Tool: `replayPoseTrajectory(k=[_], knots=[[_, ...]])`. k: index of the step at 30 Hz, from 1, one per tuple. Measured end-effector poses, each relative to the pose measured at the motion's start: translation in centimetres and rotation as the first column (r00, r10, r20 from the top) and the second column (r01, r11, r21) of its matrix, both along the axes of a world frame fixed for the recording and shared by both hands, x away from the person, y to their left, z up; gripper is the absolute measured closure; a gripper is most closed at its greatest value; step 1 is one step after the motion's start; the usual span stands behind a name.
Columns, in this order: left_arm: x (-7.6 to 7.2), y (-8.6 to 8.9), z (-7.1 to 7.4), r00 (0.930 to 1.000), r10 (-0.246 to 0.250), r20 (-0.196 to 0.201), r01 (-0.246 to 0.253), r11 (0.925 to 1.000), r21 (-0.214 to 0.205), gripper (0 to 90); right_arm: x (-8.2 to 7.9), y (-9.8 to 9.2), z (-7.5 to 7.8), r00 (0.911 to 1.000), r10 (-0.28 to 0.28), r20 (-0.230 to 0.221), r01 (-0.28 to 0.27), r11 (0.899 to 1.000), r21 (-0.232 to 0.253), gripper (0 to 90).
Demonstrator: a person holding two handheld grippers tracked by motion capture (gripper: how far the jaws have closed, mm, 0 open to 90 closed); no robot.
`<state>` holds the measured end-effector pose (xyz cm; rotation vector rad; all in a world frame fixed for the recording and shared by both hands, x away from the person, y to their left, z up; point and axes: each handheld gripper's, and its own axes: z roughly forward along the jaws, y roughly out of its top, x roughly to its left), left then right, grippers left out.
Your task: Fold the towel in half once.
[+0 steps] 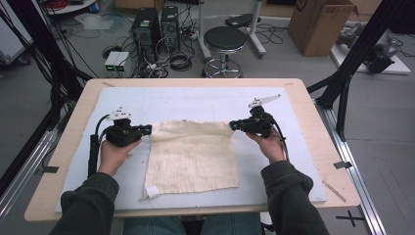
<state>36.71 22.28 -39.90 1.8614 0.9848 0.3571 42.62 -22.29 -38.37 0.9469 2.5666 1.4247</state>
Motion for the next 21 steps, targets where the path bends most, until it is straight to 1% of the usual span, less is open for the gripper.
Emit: replayPoseTrajectory(k=[2, 3, 4, 6, 7, 9, 11, 14, 15, 17, 18, 21], knots=[[-0.4, -0.1, -0.1, 0.9999, -0.013, 0.000, 0.013, 0.9998, 0.014, 87.6, -0.4, -0.2, 0.0, 0.9998, 0.007, 0.016, -0.007, 1.000, 0.010, 86.1], [-0.6, -0.2, -0.1, 0.9998, -0.017, 0.011, 0.017, 0.9998, 0.010, 87.6, -0.7, -0.2, 0.0, 0.9999, 0.011, 0.007, -0.011, 1.000, 0.007, 86.1], [-0.9, -0.3, -0.2, 0.9997, -0.023, 0.012, 0.023, 0.9996, 0.013, 87.6, -0.9, -0.2, -0.1, 0.9998, 0.018, 0.009, -0.018, 1.000, -0.005, 86.1], [-1.3, -0.3, -0.2, 0.9991, -0.040, 0.012, 0.040, 0.9989, 0.025, 87.6, -1.4, -0.3, -0.3, 0.9996, 0.026, 0.007, -0.026, 1.000, -0.009, 86.1], [-1.5, -0.4, -0.3, 0.9990, -0.043, 0.013, 0.043, 0.9988, 0.022, 87.6, -1.6, -0.4, -0.4, 0.9996, 0.028, 0.007, -0.028, 1.000, -0.010, 86.1], [-2.0, -0.4, -0.4, 0.9986, -0.052, 0.010, 0.051, 0.9975, 0.049, 87.6, -2.0, -0.5, -0.6, 0.9993, 0.036, 0.008, -0.036, 0.999, -0.014, 86.0], [-2.6, -0.5, -0.6, 0.9980, -0.062, 0.010, 0.061, 0.9961, 0.063, 87.6, -2.4, -0.7, -0.9, 0.9992, 0.040, 0.005, -0.040, 0.999, -0.017, 86.0], [-3.5, -0.3, -0.8, 0.9974, -0.070, 0.015, 0.069, 0.9954, 0.066, 87.6, -3.1, -0.8, -1.3, 0.9987, 0.051, 0.003, -0.050, 0.998, -0.022, 86.0], [-3.8, -0.2, -0.9, 0.9975, -0.069, 0.015, 0.068, 0.9956, 0.064, 87.6, -3.4, -0.8, -1.4, 0.9985, 0.054, -0.005, -0.054, 0.998, -0.028, 86.0], [-4.3, 0.0, -1.0, 0.9975, -0.069, 0.017, 0.067, 0.9954, 0.068, 87.6, -3.9, -0.8, -1.6, 0.9982, 0.059, 0.006, -0.059, 0.998, -0.024, 86.0], [-4.6, 0.1, -1.0, 0.9972, -0.072, 0.019, 0.070, 0.9954, 0.065, 87.6, -4.2, -0.8, -1.6, 0.9984, 0.057, 0.003, -0.057, 0.998, -0.024, 86.0], [-5.4, 0.0, -0.7, 0.9951, -0.090, 0.041, 0.087, 0.9928, 0.082, 87.5, -5.0, -0.8, -1.6, 0.9978, 0.064, 0.019, -0.064, 0.998, -0.011, 86.0]])
